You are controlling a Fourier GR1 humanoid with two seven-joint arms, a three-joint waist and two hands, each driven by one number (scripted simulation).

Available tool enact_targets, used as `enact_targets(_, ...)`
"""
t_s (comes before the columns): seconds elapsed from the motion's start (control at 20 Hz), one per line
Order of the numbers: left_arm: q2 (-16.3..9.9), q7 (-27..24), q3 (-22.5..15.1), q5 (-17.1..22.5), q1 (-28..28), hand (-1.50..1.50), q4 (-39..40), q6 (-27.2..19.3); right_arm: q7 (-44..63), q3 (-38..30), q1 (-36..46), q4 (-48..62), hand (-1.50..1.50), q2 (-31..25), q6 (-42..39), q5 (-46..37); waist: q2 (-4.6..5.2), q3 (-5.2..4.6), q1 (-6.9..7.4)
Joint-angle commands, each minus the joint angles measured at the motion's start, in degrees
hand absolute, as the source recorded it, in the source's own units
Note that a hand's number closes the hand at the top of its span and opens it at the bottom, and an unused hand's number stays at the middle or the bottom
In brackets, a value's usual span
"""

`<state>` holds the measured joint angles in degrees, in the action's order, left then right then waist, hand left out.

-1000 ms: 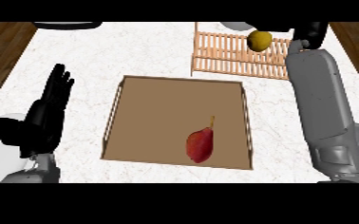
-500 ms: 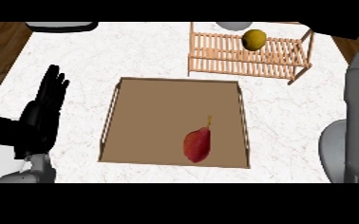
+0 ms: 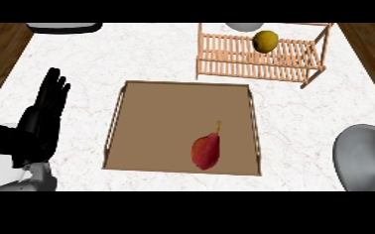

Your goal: Pick the lemon from the tray and place it in the tiered shelf

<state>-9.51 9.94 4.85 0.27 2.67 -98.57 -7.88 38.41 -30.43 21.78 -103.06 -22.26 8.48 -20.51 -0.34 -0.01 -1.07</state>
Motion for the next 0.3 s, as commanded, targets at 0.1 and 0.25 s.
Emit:
enact_targets(0.1,-0.38,-1.55,1.5,1.08,0.4,0.0,1.95,1.82,-2.26,-7.42,-8.22,-6.32,-1.5,-2.67,-6.1,11.33,0.23,0.01,0.69)
enact_targets(0.25,1.15,-1.1,-0.2,-0.82,-0.29,0.0,1.15,0.73,-4.05,-10.97,-10.73,-5.55,-1.5,-4.49,-8.7,15.53,0.24,0.02,0.79)
